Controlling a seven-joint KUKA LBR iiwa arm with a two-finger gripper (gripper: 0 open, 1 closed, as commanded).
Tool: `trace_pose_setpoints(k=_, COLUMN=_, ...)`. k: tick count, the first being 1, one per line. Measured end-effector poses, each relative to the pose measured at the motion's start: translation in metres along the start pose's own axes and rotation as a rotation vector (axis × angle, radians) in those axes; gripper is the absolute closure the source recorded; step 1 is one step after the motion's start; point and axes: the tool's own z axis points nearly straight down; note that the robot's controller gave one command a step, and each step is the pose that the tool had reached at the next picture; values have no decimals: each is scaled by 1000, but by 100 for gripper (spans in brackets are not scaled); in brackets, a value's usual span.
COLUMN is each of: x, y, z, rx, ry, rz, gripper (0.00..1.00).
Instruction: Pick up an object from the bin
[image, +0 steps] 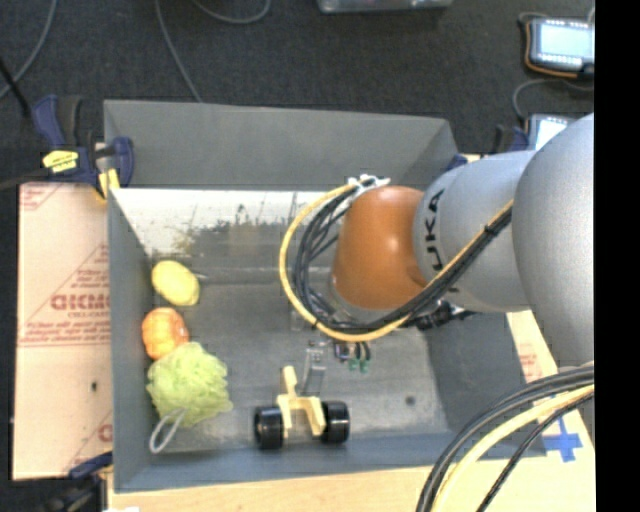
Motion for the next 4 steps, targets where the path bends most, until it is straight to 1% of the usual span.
trace_pose_setpoints(k=1, x=0, y=-61, z=-28, rx=8, ry=-1, rz=-8, gripper=0)
trace_pose_setpoints(k=2, x=-14, y=-78, z=-71, rx=10, ry=1, rz=-46, gripper=0)
trace_pose_setpoints(k=3, x=-26, y=-50, z=-87, rx=2, ry=-18, rz=19, gripper=0)
trace_pose_setpoints(k=4, x=11, y=-50, z=-58, rx=7, ry=-3, rz=78, gripper=0)
